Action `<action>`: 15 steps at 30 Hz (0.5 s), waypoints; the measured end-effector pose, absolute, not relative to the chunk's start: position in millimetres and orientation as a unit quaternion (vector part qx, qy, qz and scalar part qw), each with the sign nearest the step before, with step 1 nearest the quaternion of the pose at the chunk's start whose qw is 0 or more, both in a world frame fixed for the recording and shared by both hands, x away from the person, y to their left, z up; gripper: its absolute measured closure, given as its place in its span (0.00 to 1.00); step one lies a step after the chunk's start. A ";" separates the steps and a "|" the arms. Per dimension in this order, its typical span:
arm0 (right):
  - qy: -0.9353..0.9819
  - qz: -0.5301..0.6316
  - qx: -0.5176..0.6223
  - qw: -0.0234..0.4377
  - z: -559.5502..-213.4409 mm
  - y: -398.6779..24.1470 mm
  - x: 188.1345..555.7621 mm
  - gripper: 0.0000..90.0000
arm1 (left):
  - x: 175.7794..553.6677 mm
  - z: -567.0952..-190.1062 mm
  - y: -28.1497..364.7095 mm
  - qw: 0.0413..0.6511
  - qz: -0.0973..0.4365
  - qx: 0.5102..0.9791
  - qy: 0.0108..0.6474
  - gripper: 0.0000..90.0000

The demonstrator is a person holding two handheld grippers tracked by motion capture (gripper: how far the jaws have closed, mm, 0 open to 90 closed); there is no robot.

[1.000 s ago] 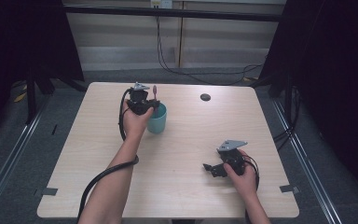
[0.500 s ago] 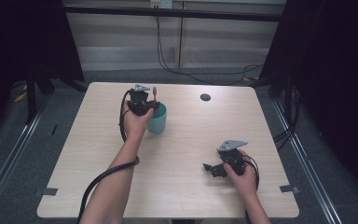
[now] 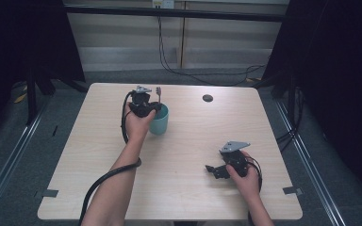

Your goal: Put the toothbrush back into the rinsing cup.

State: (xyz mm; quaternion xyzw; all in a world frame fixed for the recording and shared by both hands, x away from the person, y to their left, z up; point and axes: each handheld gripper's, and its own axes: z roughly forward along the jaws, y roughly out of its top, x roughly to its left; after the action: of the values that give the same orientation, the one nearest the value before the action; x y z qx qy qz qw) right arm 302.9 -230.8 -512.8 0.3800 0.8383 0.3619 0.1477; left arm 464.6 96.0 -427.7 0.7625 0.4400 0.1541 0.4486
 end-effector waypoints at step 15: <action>0.838 0.362 0.380 0.148 -512.8 -230.8 303.0 0.11 | 463.2 -424.8 96.2 0.453 0.151 0.761 0.440 0.82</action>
State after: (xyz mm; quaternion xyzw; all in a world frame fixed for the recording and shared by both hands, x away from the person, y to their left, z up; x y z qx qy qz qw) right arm 303.0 -230.8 -512.8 0.3798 0.8384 0.3619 0.1478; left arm 463.2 96.2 -424.8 0.7605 0.4402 0.1514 0.4526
